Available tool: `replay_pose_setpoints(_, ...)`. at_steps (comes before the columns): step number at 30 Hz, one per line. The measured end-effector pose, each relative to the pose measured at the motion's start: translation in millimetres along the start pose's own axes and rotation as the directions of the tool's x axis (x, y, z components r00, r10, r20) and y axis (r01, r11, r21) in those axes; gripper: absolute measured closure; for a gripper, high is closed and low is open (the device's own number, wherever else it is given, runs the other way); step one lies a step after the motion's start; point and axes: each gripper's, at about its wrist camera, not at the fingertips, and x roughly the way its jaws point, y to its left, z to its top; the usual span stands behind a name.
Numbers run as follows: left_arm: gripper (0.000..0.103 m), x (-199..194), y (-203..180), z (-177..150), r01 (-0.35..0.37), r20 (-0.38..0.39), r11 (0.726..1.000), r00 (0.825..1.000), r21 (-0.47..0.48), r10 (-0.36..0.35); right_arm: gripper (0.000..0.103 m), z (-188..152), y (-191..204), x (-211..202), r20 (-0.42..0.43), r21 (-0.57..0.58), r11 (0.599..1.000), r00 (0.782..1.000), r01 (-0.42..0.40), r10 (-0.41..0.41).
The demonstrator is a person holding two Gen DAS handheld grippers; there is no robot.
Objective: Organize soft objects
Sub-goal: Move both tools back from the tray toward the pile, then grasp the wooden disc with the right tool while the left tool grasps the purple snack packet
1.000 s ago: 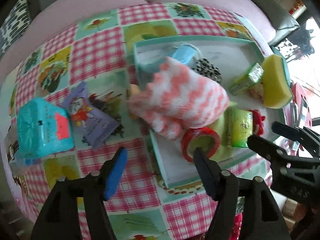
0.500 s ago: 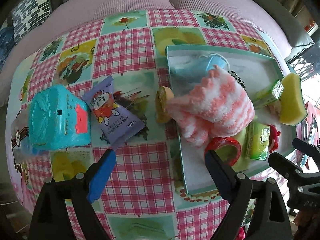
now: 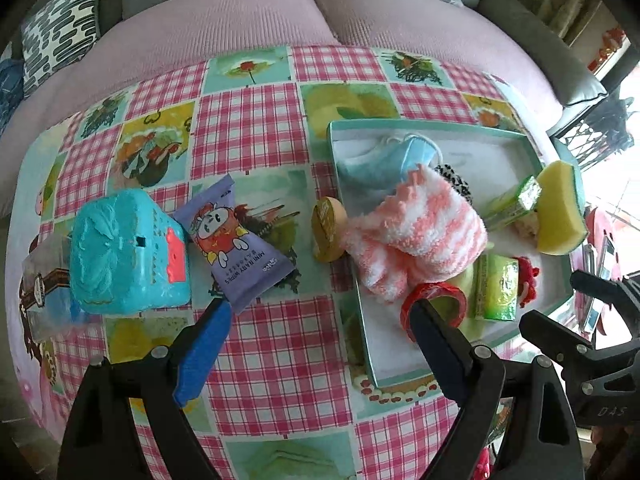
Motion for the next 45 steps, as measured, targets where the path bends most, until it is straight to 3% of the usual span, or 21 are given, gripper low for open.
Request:
replay_pose_setpoints(10, 0.012, -54.0, 28.4, 26.6, -0.006, 0.101, 1.000, 0.995, 0.030, 0.003, 0.000, 34.9, 33.9, -62.3, 0.128, -0.074, 0.996, 0.990, -0.047, 0.056)
replay_pose_setpoints(16, 0.012, -68.5, 76.1, 43.8, -0.017, 0.126, 0.998, 0.992, -0.062, 0.024, 0.000, 57.8, 77.5, -68.6, 0.156, -0.145, 0.983, 0.979, -0.110, 0.132)
replay_pose_setpoints(21, 0.012, -71.2, 111.6, 51.3, -0.030, 0.126, 0.992, 0.991, -0.126, 0.046, 0.002, 67.4, 116.8, -41.7, 0.105, -0.214, 0.966, 0.980, -0.143, 0.169)
replay_pose_setpoints(31, 0.012, -46.3, 152.5, 79.3, -0.026, 0.058, 0.982, 0.998, -0.188, 0.038, 0.023, 89.4, 158.5, 23.1, -0.016, -0.254, 0.954, 0.986, -0.162, 0.163)
replay_pose_setpoints(35, 0.012, -23.9, 154.8, 92.9, -0.005, 0.007, 0.982, 1.000, -0.190, 0.006, 0.036, 96.0, 161.0, 43.5, -0.063, -0.257, 0.956, 0.989, -0.145, 0.133)
replay_pose_setpoints(45, 0.012, 19.2, 136.8, 118.4, -0.002, -0.098, 0.988, 0.995, -0.152, -0.013, 0.052, 106.1, 152.2, 78.0, -0.132, -0.237, 0.967, 0.989, -0.090, 0.060)
